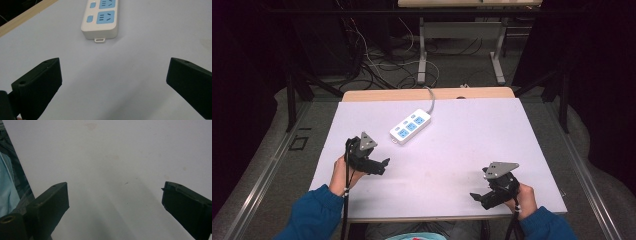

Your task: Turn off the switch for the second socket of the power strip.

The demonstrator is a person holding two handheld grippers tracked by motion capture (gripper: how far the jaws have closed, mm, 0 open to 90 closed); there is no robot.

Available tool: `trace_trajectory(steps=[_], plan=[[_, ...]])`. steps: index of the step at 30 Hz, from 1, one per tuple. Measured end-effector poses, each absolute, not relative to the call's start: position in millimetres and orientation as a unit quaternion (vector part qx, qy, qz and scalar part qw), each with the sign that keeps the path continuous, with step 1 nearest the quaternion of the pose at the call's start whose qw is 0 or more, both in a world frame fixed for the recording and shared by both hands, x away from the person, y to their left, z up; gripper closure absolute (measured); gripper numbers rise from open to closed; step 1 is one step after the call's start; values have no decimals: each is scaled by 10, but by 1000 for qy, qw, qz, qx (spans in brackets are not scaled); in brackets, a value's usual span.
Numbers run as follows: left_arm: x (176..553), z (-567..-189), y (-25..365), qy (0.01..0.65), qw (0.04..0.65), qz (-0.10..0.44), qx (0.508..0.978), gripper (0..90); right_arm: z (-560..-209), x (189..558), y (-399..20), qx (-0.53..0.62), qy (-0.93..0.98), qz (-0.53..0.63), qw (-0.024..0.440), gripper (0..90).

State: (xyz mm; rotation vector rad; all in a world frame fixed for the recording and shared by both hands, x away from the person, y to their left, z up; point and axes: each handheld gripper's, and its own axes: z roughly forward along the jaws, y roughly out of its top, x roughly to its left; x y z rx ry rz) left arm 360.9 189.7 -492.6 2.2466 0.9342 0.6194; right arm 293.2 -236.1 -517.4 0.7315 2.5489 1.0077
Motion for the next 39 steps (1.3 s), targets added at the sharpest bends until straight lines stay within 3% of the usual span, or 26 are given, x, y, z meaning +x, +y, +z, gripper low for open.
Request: trace_trajectory(steps=[39], plan=[[2743,-5091,2324,343,345,238,841,2,-5180,2937,-2357,250,888,352,156,68]])
